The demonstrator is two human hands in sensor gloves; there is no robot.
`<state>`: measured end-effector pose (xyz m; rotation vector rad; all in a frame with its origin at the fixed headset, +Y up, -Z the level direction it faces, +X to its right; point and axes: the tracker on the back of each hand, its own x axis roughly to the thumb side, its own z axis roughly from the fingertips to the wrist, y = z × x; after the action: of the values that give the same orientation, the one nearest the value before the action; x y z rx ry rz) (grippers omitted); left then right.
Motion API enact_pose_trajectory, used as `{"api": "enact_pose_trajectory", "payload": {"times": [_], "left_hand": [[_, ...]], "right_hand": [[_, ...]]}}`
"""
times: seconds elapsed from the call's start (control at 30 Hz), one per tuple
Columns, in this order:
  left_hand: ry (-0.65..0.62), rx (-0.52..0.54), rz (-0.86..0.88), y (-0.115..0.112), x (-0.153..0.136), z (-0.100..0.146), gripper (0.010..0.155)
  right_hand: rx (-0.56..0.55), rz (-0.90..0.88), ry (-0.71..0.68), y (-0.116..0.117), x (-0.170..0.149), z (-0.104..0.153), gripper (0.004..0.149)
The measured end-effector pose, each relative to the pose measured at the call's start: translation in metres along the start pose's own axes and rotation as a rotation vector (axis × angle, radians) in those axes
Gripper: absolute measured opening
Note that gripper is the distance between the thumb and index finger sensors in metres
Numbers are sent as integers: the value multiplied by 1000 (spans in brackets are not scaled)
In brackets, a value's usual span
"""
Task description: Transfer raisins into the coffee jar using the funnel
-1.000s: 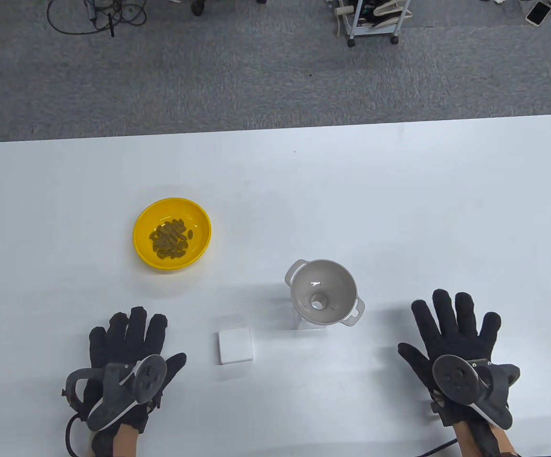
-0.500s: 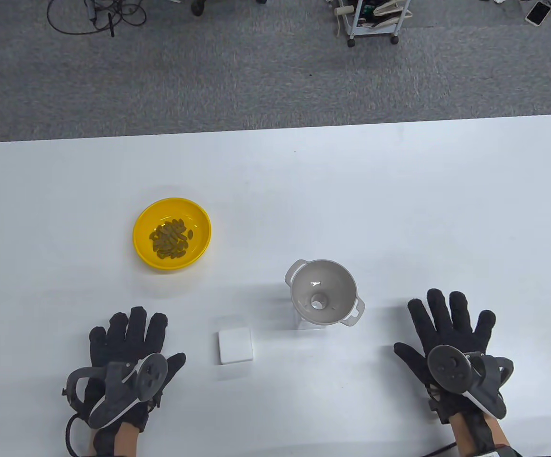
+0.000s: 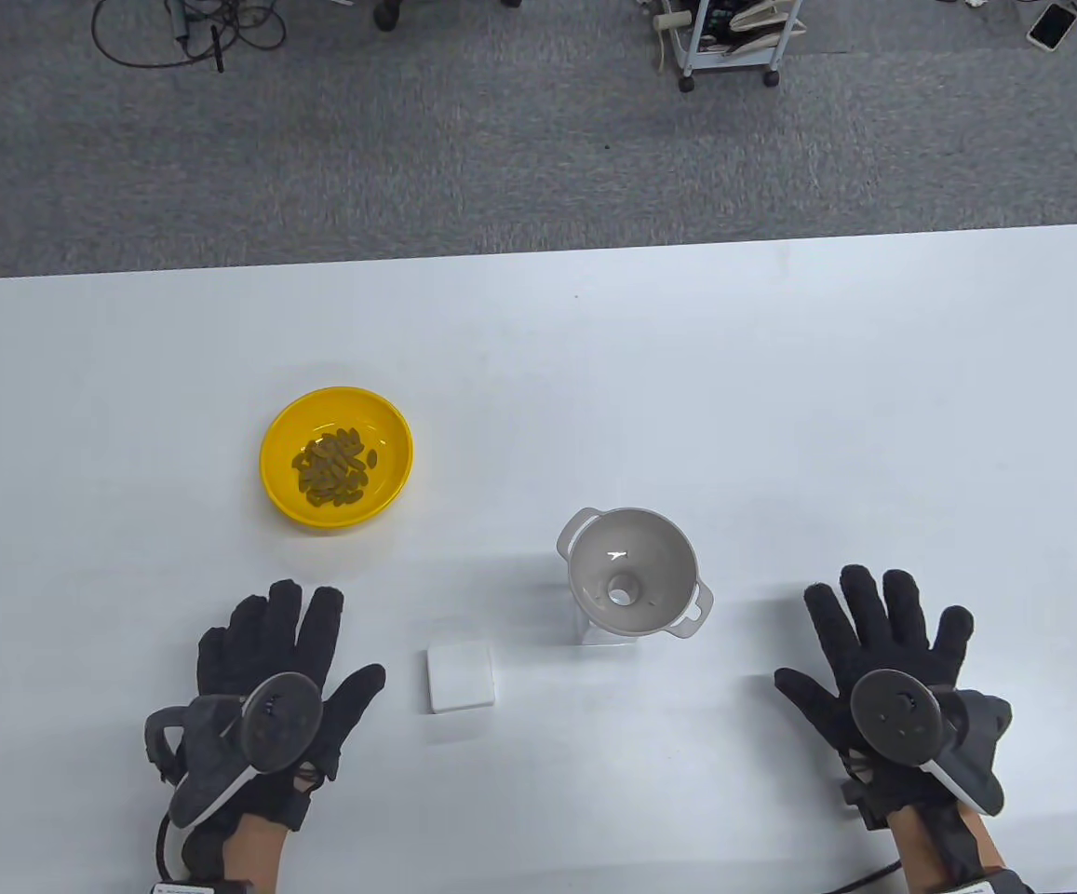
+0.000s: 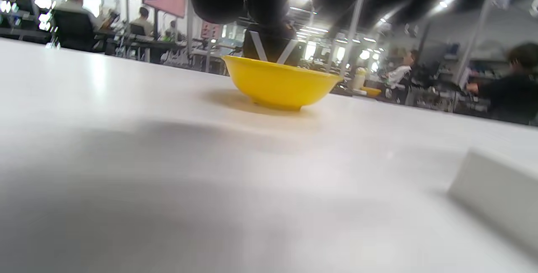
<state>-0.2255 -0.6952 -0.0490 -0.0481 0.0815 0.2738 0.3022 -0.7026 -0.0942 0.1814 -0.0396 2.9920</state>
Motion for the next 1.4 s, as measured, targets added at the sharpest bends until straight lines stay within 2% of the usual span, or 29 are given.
{"api": "enact_pose_trajectory", "payload": {"times": [0.13,0.27,0.37,0.43,0.53,0.67,0.73,0.83,0.97,1.07,1.23,1.4], "left_hand": [[73,5,162,17,-1,-23,94],[161,11,186,21,3,-55,97],[251,-11,196,14,3,-77,100],[335,-85,186,5,2,-95,101],[394,-147,164,-7,0,-115,102],[517,-116,180,-17,-6,-133,101],[569,-134,176,-20,-9,-139,100],[629,-122,188,-21,-16,-144,96],[702,-81,304,-22,-28,-145,88],[740,-83,301,-21,-34,-143,77],[725,-32,391,-12,-33,-134,65],[648,13,366,14,-16,-125,59]], "right_hand": [[14,-9,-4,0,0,0,84],[18,-16,-17,1,-1,0,85],[23,-18,-21,1,0,0,85],[27,-23,-24,1,-1,0,85],[32,-41,-28,1,-2,-1,85],[31,-41,-37,0,-5,-3,85],[43,-50,-37,1,-6,-4,86],[51,-58,-35,1,-7,-6,85],[55,-66,-40,1,-7,-7,85],[55,-66,-40,1,-7,-7,85],[53,-48,-45,1,-7,-6,85],[62,-43,-43,2,-6,-6,84]]}}
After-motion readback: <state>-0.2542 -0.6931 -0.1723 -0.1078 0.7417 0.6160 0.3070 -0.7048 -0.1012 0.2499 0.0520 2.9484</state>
